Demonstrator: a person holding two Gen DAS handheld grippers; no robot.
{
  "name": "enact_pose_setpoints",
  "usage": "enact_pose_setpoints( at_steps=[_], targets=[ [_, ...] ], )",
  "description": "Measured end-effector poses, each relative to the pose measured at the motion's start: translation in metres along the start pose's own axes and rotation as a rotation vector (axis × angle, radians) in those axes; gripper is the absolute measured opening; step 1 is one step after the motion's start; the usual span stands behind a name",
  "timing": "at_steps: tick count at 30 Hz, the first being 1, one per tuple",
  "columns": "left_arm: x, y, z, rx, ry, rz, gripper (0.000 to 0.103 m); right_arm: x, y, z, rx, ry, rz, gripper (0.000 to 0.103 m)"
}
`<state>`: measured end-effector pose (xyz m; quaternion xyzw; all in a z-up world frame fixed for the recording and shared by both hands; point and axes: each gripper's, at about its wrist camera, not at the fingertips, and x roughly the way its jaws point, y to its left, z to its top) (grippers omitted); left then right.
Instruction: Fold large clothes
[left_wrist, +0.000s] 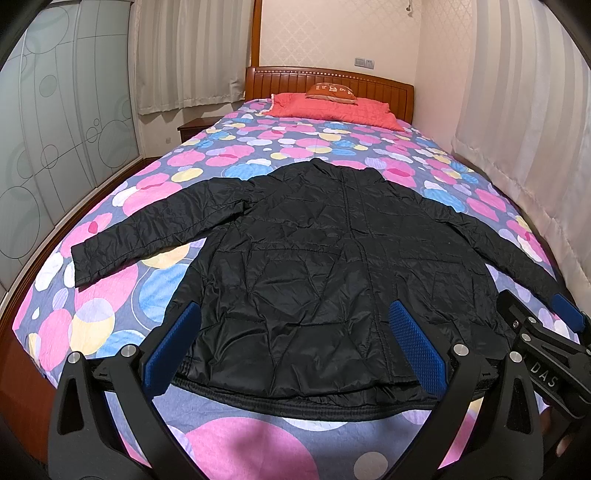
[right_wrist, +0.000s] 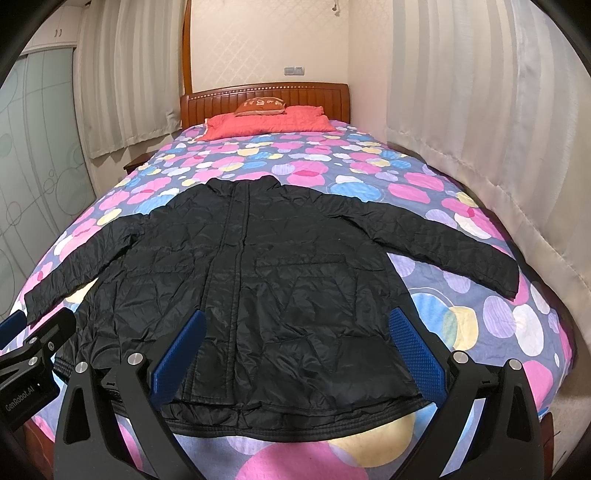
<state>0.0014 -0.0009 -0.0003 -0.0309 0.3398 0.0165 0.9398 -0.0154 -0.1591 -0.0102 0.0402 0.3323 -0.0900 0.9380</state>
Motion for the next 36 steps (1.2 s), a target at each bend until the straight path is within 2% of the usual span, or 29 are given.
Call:
enact_pose_setpoints(
  at_steps=[7, 10, 16, 20, 22, 23, 25, 29, 30, 32, 35, 36],
  targets=[
    [0.005, 0.014, -0.014, -0.004, 0.01, -0.008, 0.101, 0.01, 0.004, -0.001, 0.01, 0.012, 0.007, 0.098],
    [0.019, 0.02, -0.016, -0.025, 0.022, -0.01, 0.101, 0.021, -0.001, -0.003, 0.037, 0.041, 0.03, 0.098],
    [0.063, 0.057, -0.008, -0.153, 0.134, -0.021, 0.101, 0.055, -0.031, -0.006, 0.146, 0.081, 0.097, 0.098],
    [0.091, 0.094, -0.006, -0.232, 0.155, 0.039, 0.101, 0.078, -0.081, -0.006, 0.28, 0.082, 0.076, 0.094],
    [0.105, 0.117, -0.003, -0.276, 0.167, 0.054, 0.101, 0.086, -0.102, -0.005, 0.318, 0.084, 0.042, 0.057],
    [0.11, 0.122, 0.0, -0.296, 0.174, 0.061, 0.101, 0.094, -0.121, -0.006, 0.356, 0.098, 0.008, 0.056],
    [0.122, 0.146, 0.001, -0.359, 0.183, 0.086, 0.099, 0.105, -0.142, -0.008, 0.42, 0.104, 0.006, 0.056],
    [0.147, 0.175, -0.002, -0.423, 0.218, 0.145, 0.074, 0.127, -0.203, -0.015, 0.6, 0.099, -0.023, 0.06],
    [0.153, 0.183, -0.005, -0.444, 0.229, 0.155, 0.074, 0.132, -0.218, -0.018, 0.645, 0.095, -0.032, 0.065],
    [0.163, 0.197, -0.011, -0.481, 0.251, 0.197, 0.074, 0.141, -0.244, -0.023, 0.726, 0.085, -0.049, 0.068],
    [0.167, 0.216, -0.023, -0.561, 0.258, 0.227, 0.093, 0.152, -0.282, -0.032, 0.845, 0.061, -0.064, 0.068],
    [0.168, 0.223, -0.027, -0.602, 0.261, 0.223, 0.094, 0.156, -0.292, -0.035, 0.881, 0.055, -0.069, 0.068]
  ],
)
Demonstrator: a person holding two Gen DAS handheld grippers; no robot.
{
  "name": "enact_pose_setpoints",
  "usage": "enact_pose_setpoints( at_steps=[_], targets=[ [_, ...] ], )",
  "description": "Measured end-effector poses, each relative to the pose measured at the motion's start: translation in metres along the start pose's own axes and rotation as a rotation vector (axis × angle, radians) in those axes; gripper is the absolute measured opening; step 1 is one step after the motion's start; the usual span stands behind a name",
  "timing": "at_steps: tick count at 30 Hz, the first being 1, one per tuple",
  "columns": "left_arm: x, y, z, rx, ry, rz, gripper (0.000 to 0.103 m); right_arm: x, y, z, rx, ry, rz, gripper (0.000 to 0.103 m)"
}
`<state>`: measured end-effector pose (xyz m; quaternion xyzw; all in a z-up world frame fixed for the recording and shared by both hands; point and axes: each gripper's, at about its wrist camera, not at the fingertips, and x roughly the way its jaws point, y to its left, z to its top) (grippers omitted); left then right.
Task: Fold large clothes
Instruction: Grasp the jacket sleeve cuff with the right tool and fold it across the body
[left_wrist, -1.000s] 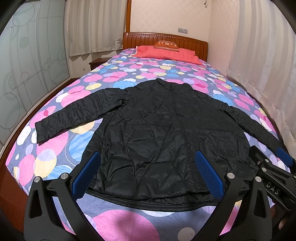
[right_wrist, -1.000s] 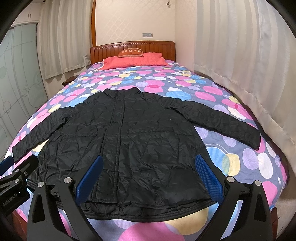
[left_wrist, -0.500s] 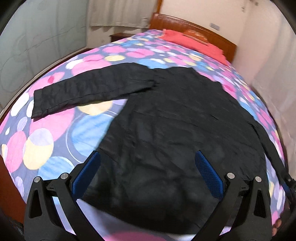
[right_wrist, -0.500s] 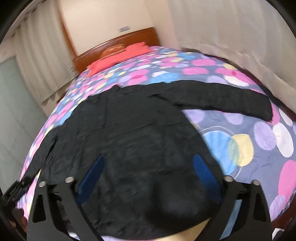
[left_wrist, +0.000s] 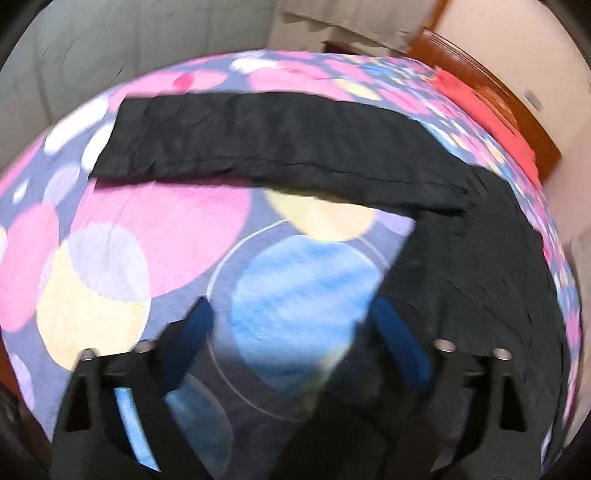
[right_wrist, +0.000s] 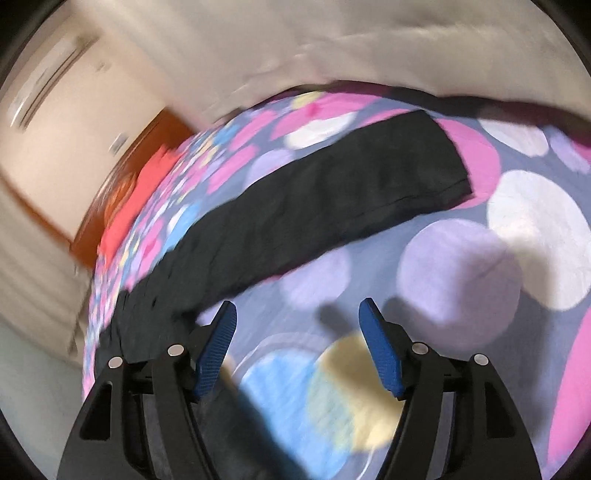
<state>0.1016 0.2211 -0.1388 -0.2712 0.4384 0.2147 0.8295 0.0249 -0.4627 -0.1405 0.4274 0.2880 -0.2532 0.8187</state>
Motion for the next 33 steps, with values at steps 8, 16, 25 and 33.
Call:
enact_pose_setpoints(
  at_steps=[8, 16, 25, 33],
  targets=[
    [0.007, 0.008, -0.003, -0.017, -0.016, 0.03, 0.098, 0.03, -0.045, 0.026, 0.224, -0.061, 0.082, 0.071],
    [0.004, 0.002, -0.015, 0.089, -0.03, 0.122, 0.098, 0.036, -0.053, 0.045, 0.232, -0.196, 0.065, 0.057],
    [0.003, 0.012, -0.016, 0.077, -0.057, 0.184, 0.098, 0.019, -0.021, 0.05, 0.086, -0.252, 0.032, 0.016],
    [0.007, 0.014, -0.019, 0.097, -0.086, 0.168, 0.098, -0.01, 0.11, 0.028, -0.269, -0.292, 0.138, 0.016]
  ],
)
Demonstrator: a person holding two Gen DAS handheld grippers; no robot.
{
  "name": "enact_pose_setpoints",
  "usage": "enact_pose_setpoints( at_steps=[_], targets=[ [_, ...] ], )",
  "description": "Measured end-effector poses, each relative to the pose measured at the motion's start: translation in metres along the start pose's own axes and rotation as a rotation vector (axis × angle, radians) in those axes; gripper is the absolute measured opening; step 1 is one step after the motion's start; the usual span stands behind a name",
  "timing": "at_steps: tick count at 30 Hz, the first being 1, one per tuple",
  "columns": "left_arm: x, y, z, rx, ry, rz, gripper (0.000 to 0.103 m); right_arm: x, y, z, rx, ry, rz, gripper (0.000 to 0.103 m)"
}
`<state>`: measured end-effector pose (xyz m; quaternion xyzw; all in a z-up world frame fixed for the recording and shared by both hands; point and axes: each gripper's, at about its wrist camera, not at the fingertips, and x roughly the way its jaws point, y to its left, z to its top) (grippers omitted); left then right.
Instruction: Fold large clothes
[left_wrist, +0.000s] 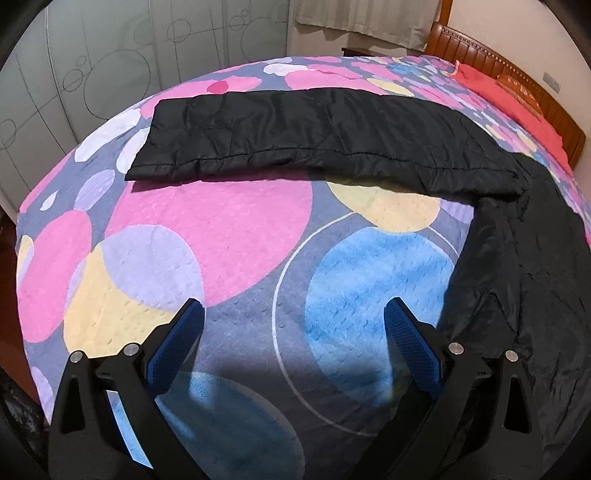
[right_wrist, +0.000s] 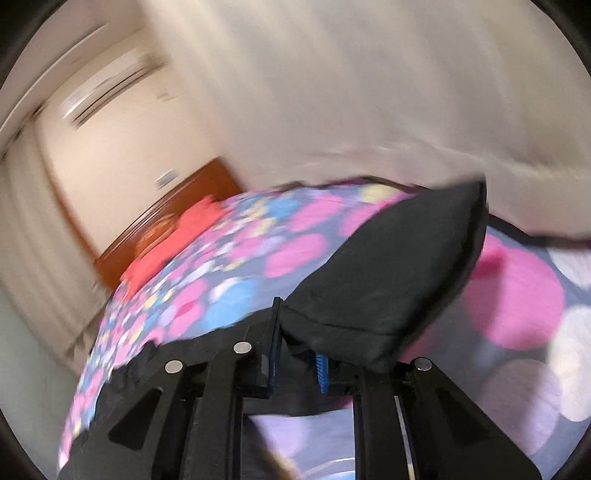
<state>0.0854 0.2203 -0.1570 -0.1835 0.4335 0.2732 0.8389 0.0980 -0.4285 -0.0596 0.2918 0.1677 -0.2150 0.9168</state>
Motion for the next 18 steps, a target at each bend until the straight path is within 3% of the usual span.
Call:
enact_pose_setpoints(
  at_steps=[9, 18],
  targets=[
    [0.005, -0.001, -0.002, 0.007, -0.016, 0.0, 0.1, 0.023, 0.173, -0.051, -0.267, 0.118, 0.227, 0.016],
    [0.008, -0.003, -0.004, 0.009, -0.03, 0.006, 0.1, 0.05, 0.29, -0.134, -0.483, 0.259, 0.375, 0.016]
  ],
)
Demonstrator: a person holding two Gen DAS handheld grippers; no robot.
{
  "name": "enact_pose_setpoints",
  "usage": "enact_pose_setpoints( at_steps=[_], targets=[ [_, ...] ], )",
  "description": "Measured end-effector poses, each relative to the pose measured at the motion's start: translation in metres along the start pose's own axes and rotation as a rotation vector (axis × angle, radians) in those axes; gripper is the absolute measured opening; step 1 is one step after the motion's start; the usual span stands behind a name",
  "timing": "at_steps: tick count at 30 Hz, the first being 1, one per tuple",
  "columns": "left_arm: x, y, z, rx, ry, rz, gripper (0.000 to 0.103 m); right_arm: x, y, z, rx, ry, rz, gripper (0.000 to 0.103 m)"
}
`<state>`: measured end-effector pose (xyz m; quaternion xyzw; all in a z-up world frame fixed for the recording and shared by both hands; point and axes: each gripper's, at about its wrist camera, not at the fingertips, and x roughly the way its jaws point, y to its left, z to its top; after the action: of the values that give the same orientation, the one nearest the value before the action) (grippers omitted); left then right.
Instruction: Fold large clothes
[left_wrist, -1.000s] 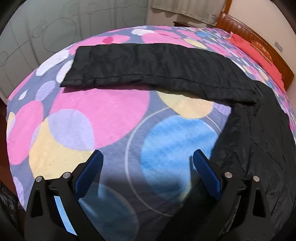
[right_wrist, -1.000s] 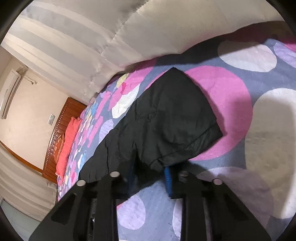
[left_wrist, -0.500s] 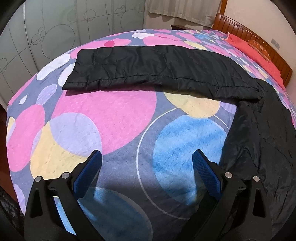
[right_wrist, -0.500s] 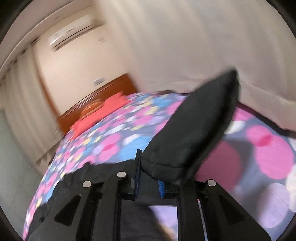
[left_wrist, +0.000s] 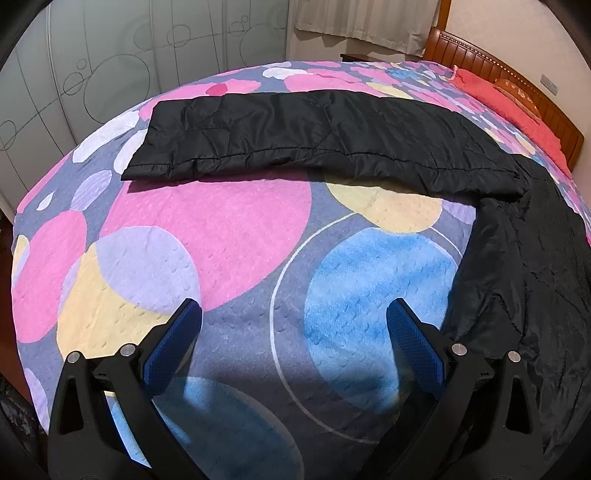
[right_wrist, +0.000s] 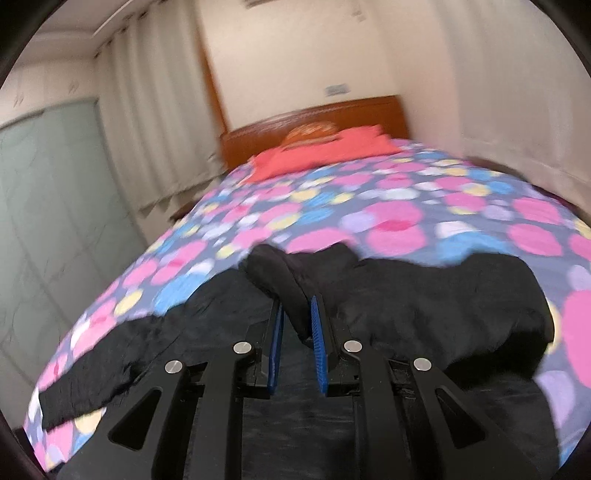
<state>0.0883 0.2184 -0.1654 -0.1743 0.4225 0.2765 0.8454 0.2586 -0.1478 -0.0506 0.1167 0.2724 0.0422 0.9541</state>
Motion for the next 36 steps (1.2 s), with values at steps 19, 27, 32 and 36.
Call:
enact_pose_setpoints(
  at_steps=[19, 27, 32, 36],
  targets=[
    [0.001, -0.001, 0.0, 0.005, -0.002, 0.009, 0.101, 0.026, 0.019, -0.038, -0.054, 0.246, 0.07, 0.029],
    [0.003, -0.002, 0.001, 0.014, -0.001, 0.023, 0.101, 0.006, -0.147, -0.008, 0.242, 0.139, -0.26, 0.042],
    [0.003, -0.004, 0.001, 0.019, -0.001, 0.031, 0.101, 0.059, -0.174, -0.04, 0.257, 0.314, -0.261, 0.042],
    [0.004, -0.004, 0.001, 0.019, -0.001, 0.031, 0.101, 0.056, -0.149, -0.025, 0.138, 0.29, -0.322, 0.042]
  ],
)
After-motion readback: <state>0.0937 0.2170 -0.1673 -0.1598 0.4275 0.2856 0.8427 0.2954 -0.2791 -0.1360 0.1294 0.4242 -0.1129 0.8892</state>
